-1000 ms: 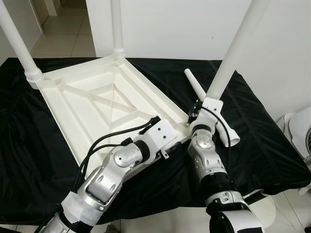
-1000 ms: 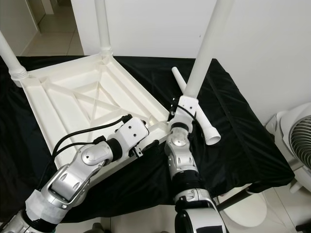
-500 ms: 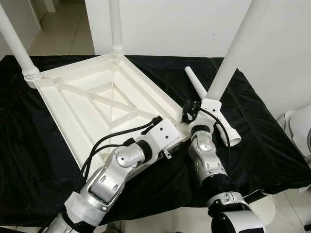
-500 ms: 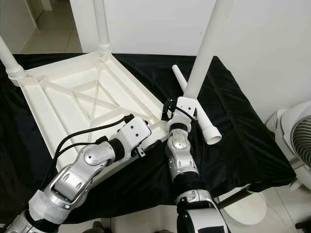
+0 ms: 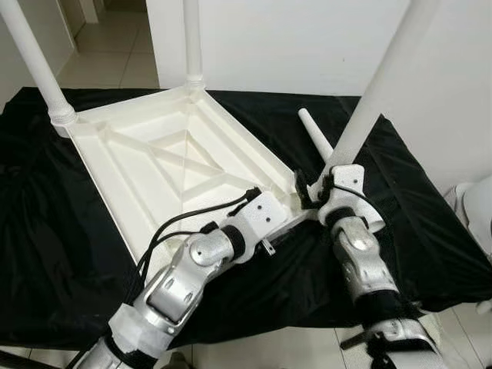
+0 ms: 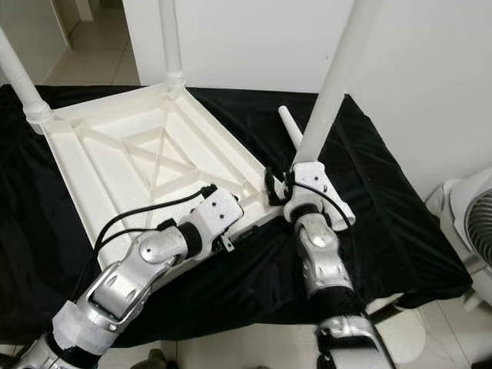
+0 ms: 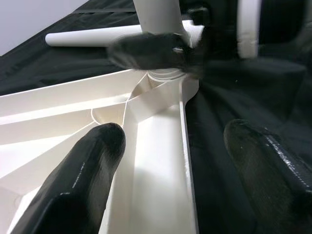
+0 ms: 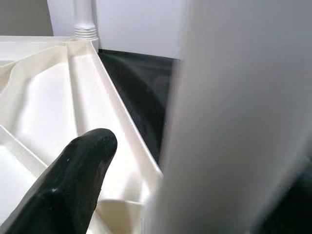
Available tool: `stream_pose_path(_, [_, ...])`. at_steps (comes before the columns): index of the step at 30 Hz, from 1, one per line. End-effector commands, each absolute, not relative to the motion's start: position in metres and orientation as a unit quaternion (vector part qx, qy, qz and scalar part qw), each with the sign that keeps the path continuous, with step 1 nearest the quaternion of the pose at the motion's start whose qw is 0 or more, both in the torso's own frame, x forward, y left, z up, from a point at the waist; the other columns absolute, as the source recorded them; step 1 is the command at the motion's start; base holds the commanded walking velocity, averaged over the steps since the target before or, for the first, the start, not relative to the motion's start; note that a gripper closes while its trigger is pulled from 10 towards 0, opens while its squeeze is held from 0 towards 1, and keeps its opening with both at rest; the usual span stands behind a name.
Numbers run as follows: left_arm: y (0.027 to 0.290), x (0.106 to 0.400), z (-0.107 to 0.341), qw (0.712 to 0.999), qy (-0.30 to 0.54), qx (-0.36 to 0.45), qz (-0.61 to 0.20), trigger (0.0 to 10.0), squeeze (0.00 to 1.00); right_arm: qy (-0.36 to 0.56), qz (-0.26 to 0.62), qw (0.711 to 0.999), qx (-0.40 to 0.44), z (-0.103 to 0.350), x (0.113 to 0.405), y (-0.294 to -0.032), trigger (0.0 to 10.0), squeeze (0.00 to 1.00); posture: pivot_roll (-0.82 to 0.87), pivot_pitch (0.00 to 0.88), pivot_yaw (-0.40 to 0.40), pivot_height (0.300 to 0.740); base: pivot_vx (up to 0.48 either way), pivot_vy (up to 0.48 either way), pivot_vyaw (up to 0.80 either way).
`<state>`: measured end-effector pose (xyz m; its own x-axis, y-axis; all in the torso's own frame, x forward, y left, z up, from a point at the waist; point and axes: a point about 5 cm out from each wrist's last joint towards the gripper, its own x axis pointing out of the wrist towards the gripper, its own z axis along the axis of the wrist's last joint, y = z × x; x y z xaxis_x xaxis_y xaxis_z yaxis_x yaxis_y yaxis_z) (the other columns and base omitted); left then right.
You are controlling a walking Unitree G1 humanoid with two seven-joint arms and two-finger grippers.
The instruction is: Building children table
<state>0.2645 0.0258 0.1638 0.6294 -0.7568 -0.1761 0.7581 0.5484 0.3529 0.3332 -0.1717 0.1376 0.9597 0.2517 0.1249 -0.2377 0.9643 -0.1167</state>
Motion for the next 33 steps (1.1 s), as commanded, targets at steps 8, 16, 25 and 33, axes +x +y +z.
stream_pose_path(8, [0.025,0.264,0.163,0.875,0.004,0.213,-0.434,10.0,0.0,-0.048,0.207,0.975,-0.069,0.131,0.329,-0.187,10.0,0.0,0.1,0.0,-0.033,0.74,0.0,0.0,0.0])
stream_pose_path(16, [0.023,0.262,0.162,0.872,0.009,0.211,-0.442,10.0,0.0,-0.037,0.231,0.969,-0.076,0.13,0.334,-0.191,10.0,0.0,0.1,0.0,-0.022,0.74,0.0,0.0,0.0])
stream_pose_path(25, [0.022,0.259,0.16,0.867,0.016,0.21,-0.452,10.0,0.0,-0.029,0.232,0.969,-0.083,0.13,0.343,-0.195,10.0,0.0,0.11,0.0,-0.015,0.74,0.0,0.0,0.0])
stream_pose_path(33, [0.021,0.259,0.159,0.863,0.02,0.212,-0.458,10.0,0.0,-0.035,0.244,0.964,-0.1,0.135,0.35,-0.193,10.0,0.0,0.11,0.0,-0.011,0.74,0.0,0.0,0.0])
